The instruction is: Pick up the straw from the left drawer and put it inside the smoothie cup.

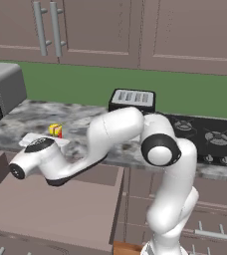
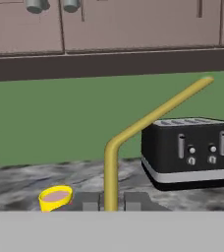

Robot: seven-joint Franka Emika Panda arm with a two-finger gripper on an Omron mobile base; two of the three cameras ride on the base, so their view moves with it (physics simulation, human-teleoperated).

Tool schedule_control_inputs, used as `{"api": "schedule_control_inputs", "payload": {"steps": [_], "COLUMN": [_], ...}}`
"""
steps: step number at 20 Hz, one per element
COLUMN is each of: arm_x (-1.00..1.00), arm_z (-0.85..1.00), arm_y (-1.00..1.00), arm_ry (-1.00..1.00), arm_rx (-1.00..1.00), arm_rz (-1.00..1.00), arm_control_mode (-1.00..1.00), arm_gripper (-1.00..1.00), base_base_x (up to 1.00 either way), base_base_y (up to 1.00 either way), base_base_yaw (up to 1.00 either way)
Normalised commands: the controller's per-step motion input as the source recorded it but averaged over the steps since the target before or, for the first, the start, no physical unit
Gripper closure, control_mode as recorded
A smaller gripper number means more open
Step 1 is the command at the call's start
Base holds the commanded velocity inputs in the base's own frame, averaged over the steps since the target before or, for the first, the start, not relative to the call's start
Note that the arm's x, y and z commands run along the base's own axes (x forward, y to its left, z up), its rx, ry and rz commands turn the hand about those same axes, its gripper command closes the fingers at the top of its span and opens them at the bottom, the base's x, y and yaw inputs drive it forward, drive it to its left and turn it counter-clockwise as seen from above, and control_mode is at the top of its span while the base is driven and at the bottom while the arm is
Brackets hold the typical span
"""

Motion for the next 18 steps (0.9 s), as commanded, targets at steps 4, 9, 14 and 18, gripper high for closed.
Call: {"api": "schedule_control_inputs", "payload": {"steps": [4, 9, 14, 18], "arm_x": [0.00, 0.13, 0.15, 0.19], "arm_z": [0.50, 0.29, 0.08, 0.00], "arm_y": [-0.15, -0.04, 0.00, -0.03], "arm_ry": [-0.17, -0.06, -0.03, 0.00], "arm_rx": [0.00, 0.00, 0.00, 0.00], "arm_rz": [0.00, 0.00, 0.03, 0.04], "arm_control_mode": [-1.00, -1.00, -1.00, -1.00], "arm_gripper": [1.00, 1.00, 1.00, 1.00], "base_base_x": [0.00, 0.00, 0.00, 0.00], "base_base_y": [0.00, 0.00, 0.00, 0.00], "base_base_yaw": [0.00, 0.00, 0.00, 0.00]}}
